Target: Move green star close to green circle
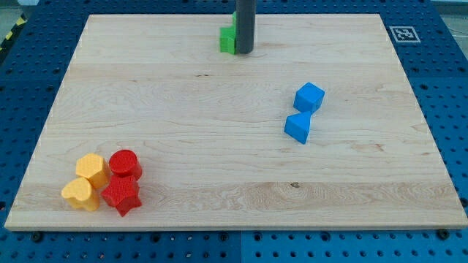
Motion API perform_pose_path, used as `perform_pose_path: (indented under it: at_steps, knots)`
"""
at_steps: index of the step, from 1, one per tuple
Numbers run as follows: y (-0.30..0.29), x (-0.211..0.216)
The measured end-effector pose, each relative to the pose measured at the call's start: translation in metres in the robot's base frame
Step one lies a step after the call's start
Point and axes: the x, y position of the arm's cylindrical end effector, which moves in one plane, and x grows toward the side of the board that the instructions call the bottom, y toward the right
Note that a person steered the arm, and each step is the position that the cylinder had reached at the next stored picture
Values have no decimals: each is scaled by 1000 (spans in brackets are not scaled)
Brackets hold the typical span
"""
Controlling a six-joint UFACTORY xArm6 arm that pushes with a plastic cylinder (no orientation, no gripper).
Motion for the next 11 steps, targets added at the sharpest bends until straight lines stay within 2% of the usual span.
perform_pose_path:
  at_steps: [3,5,6,7,11]
  knots:
    - [-62,-6]
    - [-87,21]
    - [-117,14]
    - [-122,-5]
    - [-91,-30]
